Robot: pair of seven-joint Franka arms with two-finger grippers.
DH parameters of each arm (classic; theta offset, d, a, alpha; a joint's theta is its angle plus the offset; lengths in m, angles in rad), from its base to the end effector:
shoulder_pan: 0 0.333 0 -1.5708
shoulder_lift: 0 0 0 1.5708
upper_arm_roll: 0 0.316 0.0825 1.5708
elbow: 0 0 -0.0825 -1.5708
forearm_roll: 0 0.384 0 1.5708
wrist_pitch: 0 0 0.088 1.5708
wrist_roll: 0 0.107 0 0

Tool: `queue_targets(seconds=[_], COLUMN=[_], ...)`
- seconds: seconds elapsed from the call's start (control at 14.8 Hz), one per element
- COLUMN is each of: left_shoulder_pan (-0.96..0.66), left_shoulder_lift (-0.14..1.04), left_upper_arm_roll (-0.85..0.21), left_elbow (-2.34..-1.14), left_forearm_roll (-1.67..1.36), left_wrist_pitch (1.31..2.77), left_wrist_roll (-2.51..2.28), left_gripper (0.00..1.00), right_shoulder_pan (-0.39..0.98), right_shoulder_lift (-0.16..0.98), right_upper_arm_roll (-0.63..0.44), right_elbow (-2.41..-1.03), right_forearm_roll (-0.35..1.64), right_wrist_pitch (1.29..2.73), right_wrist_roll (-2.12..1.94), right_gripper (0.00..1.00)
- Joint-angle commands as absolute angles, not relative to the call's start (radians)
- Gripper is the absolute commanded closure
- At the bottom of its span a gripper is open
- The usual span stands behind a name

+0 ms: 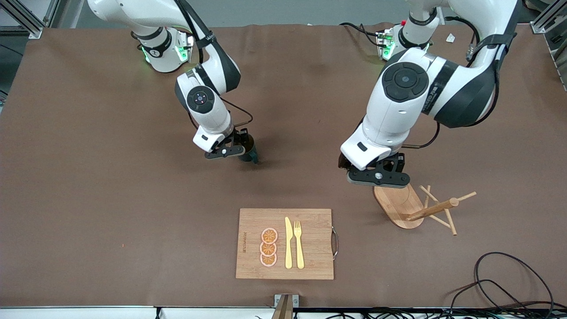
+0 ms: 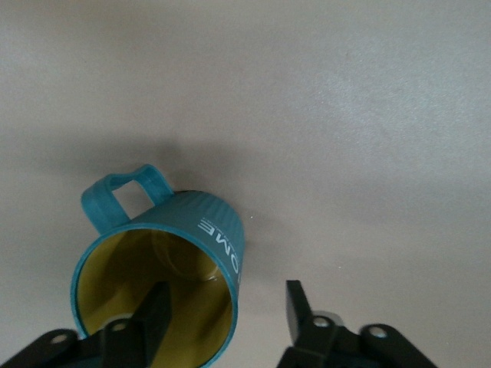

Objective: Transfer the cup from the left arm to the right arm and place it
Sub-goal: 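Grasp the mug with the right gripper while the left gripper withdraws, then carry the teal mug with the right gripper away from the board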

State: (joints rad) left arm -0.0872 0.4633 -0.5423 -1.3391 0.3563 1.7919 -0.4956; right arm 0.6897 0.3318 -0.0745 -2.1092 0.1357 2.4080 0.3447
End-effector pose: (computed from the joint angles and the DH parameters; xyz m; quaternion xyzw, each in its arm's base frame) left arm 0.6119 -0.3191 0.4974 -0.9951 0.0745 -0.0537 0.0359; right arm 0.4697 0.3335 0.2552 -0.9957 -0.0858 0.0287 0.0216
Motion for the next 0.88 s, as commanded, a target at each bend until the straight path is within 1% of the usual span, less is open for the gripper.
queue_targets(seconds=[0.0, 0.07, 0.2, 0.27, 0.47, 0.68, 0.81], left_shoulder_pan=[-0.034, -0.009, 0.018, 0.023, 0.023, 0.009, -0.008], left_shoulder_lift=[0.411, 0.407, 0.391, 0.367, 0.275, 0.216, 0.178], left_upper_arm_roll=[-0.548, -0.548, -0.548, -0.54, -0.372, -0.299, -0.22], left_elbow=[-1.316, -1.316, -1.316, -1.316, -1.344, -1.361, -1.371], left_forearm_roll=[0.273, 0.265, 0.259, 0.229, 0.085, 0.069, 0.023], left_wrist_pitch=[1.732, 1.718, 1.689, 1.681, 1.678, 1.617, 1.585], left_wrist_roll=[-0.401, -0.388, -0.356, -0.315, -0.117, -0.074, -0.069], left_gripper=[0.0, 0.0, 0.0, 0.0, 0.0, 0.0, 0.0], right_shoulder_pan=[0.701, 0.701, 0.7, 0.693, 0.666, 0.62, 0.568], right_shoulder_lift=[0.333, 0.333, 0.333, 0.333, 0.331, 0.321, 0.313], right_upper_arm_roll=[-0.083, -0.083, -0.083, -0.083, -0.084, -0.086, -0.087], right_elbow=[-2.123, -2.122, -2.12, -2.12, -2.118, -2.114, -2.105], right_forearm_roll=[0.146, 0.146, 0.146, 0.146, 0.146, 0.146, 0.146], right_wrist_pitch=[2.427, 2.427, 2.422, 2.421, 2.413, 2.387, 2.353], right_wrist_roll=[0.334, 0.334, 0.341, 0.35, 0.35, 0.351, 0.333], right_gripper=[0.43, 0.54, 0.86, 0.98, 1.0, 1.0, 1.0])
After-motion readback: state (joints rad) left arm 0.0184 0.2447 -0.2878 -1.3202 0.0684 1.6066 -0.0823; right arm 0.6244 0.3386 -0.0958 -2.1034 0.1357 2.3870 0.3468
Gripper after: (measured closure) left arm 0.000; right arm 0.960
